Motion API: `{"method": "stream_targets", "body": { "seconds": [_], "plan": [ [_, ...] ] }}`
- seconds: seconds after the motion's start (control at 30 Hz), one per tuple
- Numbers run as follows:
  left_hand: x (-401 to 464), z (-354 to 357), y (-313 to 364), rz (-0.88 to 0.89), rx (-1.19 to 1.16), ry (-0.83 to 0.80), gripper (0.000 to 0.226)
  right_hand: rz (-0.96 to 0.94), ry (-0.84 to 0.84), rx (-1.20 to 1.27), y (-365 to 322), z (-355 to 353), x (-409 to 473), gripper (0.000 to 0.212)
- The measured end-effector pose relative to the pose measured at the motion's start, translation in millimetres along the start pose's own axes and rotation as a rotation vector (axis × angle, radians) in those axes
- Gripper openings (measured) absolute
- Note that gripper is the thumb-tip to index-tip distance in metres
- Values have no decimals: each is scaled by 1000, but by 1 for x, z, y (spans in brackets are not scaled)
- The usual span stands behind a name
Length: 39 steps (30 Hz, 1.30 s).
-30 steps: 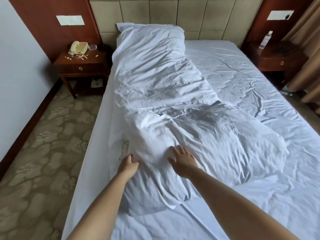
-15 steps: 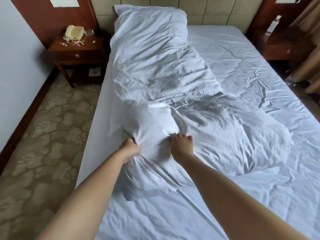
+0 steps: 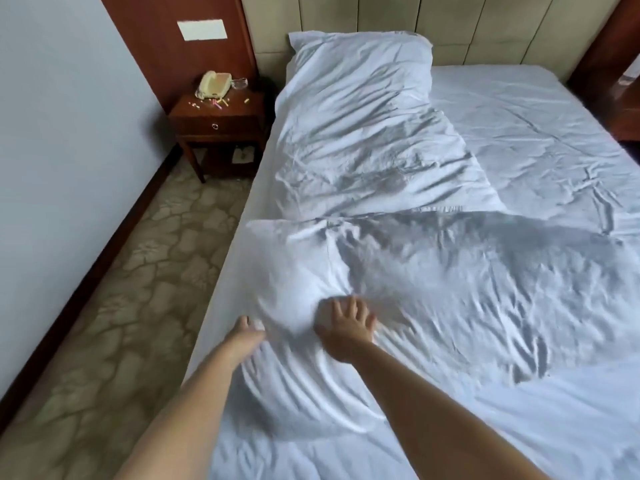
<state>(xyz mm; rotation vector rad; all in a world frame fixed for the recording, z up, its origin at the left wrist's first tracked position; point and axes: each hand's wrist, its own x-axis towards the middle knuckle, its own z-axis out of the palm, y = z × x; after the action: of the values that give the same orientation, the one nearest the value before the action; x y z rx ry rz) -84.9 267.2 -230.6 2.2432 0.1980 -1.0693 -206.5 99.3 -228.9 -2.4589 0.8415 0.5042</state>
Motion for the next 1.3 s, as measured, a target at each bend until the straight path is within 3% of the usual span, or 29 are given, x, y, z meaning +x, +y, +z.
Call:
{"method": "stream_targets", "body": {
  "seconds": [0.07, 0.13, 0.23, 0.4, 0.53, 0.8, 0.93, 1.03, 1.2, 1.3],
  "plan": [
    [11, 26, -30, -45, -13, -75, 96, 31, -131, 39, 12, 27, -5, 71],
    [-1, 38, -25, -15, 2, -93, 93, 58, -145, 70, 21, 36, -11, 75],
    [-6, 42, -11, 73, 33, -42, 72, 65, -115, 68, 21, 36, -16, 77],
    [-5, 8, 10, 177, 87, -83, 73, 147, -43, 103, -6, 29, -23, 67],
    [-8, -29, 12, 322, 196, -162, 60, 216, 89, 170, -41, 33, -49, 50],
    [0, -82, 0, 449, 354, -272, 41, 280, 145, 158, -109, 66, -76, 82],
    [7, -80, 18, 546, 427, -241, 27, 296, 185, 113, -115, 67, -67, 94],
    [15, -73, 37, 581, 492, -195, 43, 301, 205, 66, -115, 69, -50, 109],
    [40, -65, 78, 807, 725, -36, 39, 331, 173, 62, -105, 71, -10, 121],
    [59, -60, 93, 907, 921, 45, 48, 365, 149, 30, -102, 83, 4, 117]
  ]
}}
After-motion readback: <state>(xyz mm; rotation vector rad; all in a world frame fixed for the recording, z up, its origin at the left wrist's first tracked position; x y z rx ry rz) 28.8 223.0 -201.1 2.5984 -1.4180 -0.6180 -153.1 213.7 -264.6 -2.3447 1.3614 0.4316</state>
